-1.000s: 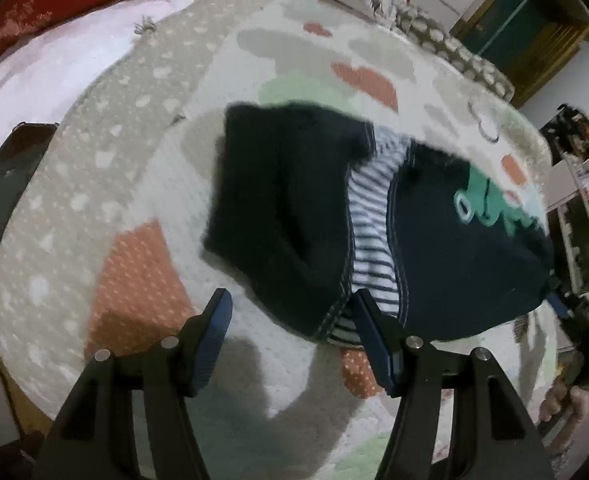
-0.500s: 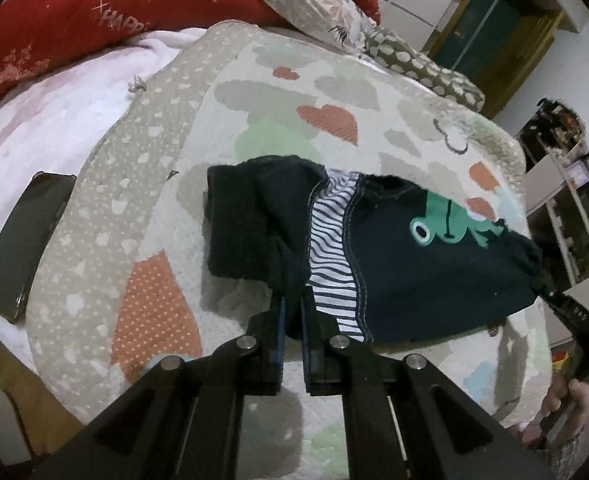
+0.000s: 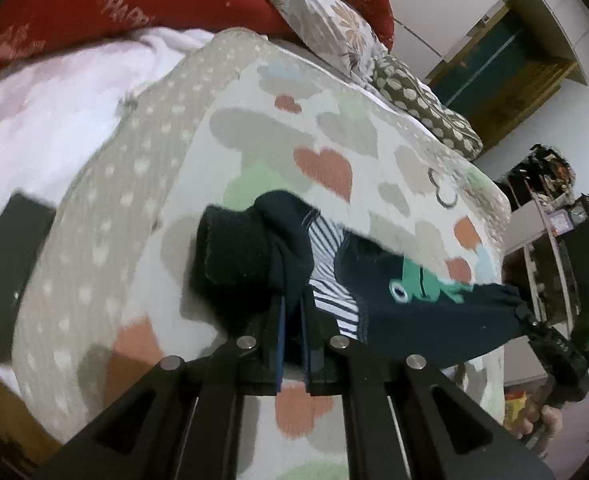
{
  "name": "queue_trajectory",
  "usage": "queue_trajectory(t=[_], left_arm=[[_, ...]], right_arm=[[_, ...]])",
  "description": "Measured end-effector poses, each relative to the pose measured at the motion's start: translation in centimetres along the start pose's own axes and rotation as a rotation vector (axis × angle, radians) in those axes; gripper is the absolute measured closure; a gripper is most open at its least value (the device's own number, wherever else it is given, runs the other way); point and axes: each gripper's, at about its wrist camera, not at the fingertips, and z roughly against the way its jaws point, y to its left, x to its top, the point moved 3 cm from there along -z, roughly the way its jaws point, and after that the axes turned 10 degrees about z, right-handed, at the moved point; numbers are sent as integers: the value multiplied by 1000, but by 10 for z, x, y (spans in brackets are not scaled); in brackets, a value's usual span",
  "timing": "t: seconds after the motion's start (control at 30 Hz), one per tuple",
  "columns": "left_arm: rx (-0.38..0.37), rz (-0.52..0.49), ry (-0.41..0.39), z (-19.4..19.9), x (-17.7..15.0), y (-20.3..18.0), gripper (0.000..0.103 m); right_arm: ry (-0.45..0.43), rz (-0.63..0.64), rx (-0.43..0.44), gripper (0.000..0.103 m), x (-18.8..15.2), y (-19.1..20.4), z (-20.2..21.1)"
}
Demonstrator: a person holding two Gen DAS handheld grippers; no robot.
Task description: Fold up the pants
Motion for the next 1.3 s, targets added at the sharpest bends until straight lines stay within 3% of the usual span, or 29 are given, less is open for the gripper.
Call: queue_trajectory(t=[0.27,0.4,0.47,0.53,0.67,0.77,0.9,1.03,1.3], left_arm=[[75,56,2,-61,79,-14,96],[99,104,-3,-90,104,-11,90],[73,127,15,-99,113,-9,80],[19,139,15,-95,115,-8,68],[-53,123,0,-74,112,-8,50],[-48,102,-5,-60,105,-7,49],[23,60,-26,-41,85,1,49],[78,51,-40,-31,63,19,42],[66,129,64,-53,15,55,41]], right_arm=[[55,3,-103,97,66,-4,-66],[87,-19,-138,96,87,-12,-109],[98,-54,-165,83,93,-22,-126],[101,-86,-196,56,97,-33,-136],[35,-101,-227,43,104,-51,-121],[24,-132,-236,43,98,-65,-106],[34,-170,-227,42,76,-82,-88],[37,-203,-202,42,47,-95,-69],[70,-252,-79,39,-15,-94,-57]])
